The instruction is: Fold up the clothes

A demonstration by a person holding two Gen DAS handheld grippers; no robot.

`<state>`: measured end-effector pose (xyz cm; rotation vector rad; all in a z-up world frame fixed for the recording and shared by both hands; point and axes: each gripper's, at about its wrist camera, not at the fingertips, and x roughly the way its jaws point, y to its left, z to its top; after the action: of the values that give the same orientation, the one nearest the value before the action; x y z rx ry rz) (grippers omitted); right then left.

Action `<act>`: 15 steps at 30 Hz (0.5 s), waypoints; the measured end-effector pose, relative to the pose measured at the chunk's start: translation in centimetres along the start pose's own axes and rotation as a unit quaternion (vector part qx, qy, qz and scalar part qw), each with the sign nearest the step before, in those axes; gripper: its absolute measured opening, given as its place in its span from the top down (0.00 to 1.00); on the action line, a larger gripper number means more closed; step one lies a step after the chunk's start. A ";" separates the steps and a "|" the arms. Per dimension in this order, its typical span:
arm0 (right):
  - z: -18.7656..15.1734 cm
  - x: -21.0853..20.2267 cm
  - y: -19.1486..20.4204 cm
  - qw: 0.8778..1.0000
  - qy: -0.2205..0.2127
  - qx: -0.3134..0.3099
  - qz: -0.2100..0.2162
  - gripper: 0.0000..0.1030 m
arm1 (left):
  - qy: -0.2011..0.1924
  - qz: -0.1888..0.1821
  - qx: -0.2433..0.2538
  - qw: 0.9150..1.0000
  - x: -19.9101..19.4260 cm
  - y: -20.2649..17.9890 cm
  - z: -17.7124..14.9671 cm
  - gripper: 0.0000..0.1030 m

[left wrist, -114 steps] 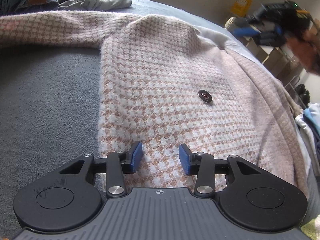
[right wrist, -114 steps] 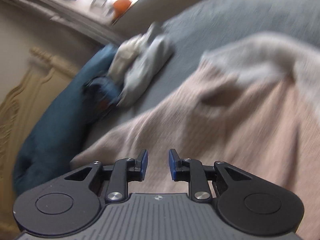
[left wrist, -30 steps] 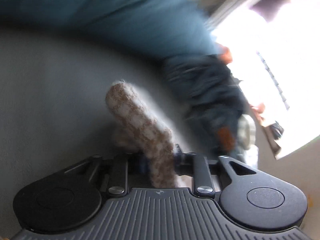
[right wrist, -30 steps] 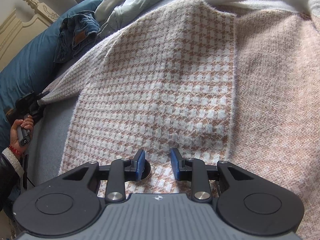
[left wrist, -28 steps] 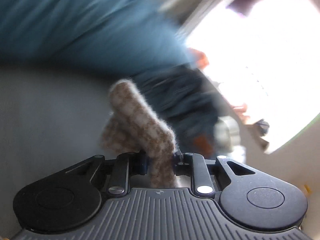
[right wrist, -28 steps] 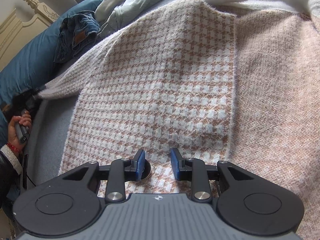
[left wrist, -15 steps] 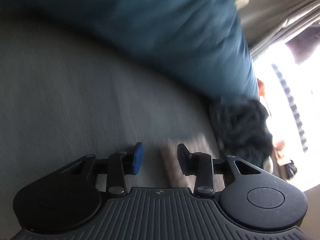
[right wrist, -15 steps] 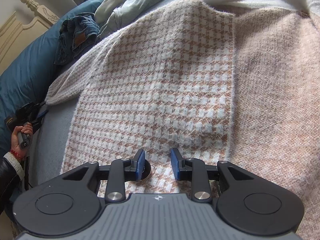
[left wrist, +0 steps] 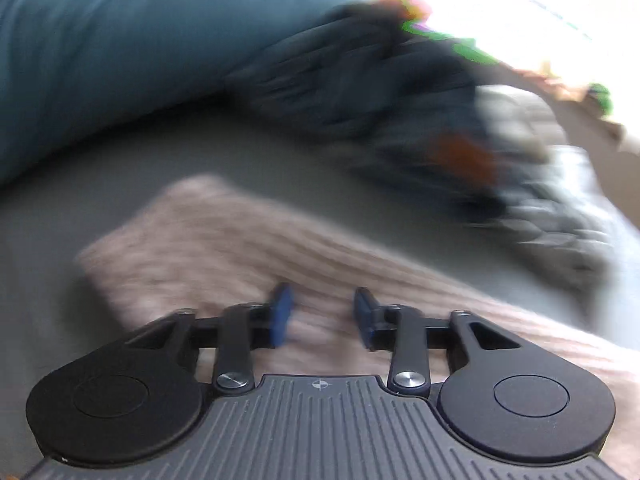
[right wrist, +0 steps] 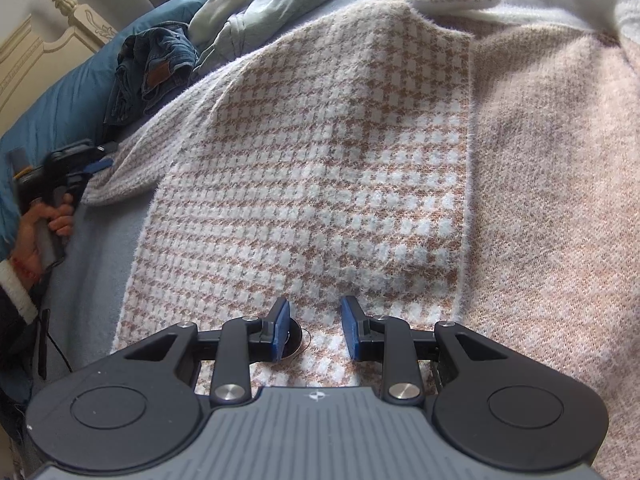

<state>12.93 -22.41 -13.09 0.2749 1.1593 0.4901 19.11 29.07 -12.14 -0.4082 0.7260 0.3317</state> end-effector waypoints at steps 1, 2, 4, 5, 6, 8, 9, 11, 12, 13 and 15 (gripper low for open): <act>-0.1 0.0 0.1 1.000 0.000 -0.004 -0.002 0.71 | -0.006 -0.001 -0.026 1.000 0.9 0.5 0.4 0.82; -0.1 -0.1 0.2 1.000 -0.001 -0.007 -0.003 0.71 | -0.011 -0.003 -0.051 0.999 1.7 0.9 0.9 0.82; -0.3 -0.2 0.2 1.000 -0.001 -0.013 -0.002 0.71 | -0.016 0.003 -0.042 0.999 1.3 0.3 1.1 0.80; -0.3 -0.2 0.2 1.000 0.000 -0.015 -0.001 0.71 | -0.022 0.008 -0.028 0.999 1.0 -0.3 1.2 0.78; -0.3 -0.2 0.1 1.000 0.002 -0.015 0.001 0.71 | -0.036 0.016 -0.004 0.999 0.5 -1.3 1.3 0.71; -0.1 -0.2 -0.1 1.000 0.006 -0.013 0.003 0.71 | -0.062 0.002 0.044 0.997 0.2 -3.5 1.7 0.67; -0.1 -0.1 -0.2 1.000 0.008 -0.011 0.004 0.71 | -0.074 -0.019 0.069 0.995 0.4 -4.8 2.0 0.66; 0.0 -0.1 -0.1 1.000 0.010 -0.011 0.002 0.71 | -0.074 -0.067 0.141 0.985 0.4 -8.9 1.5 0.62; 0.1 -0.1 0.0 1.000 0.013 -0.011 0.001 0.71 | -0.068 -0.093 0.173 0.978 0.4 -11.0 1.0 0.60; 0.3 -0.2 0.0 1.000 0.017 -0.009 0.001 0.71 | -0.061 -0.119 0.205 0.970 0.4 -13.1 0.6 0.57; 1.3 -0.5 0.0 1.000 0.031 -0.001 0.003 0.71 | -0.038 -0.174 0.239 0.954 0.6 -16.7 -0.3 0.46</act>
<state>13.93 -22.56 -12.20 0.2627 1.2182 0.5078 26.50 14.49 -8.66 -0.0560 0.6197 -0.1631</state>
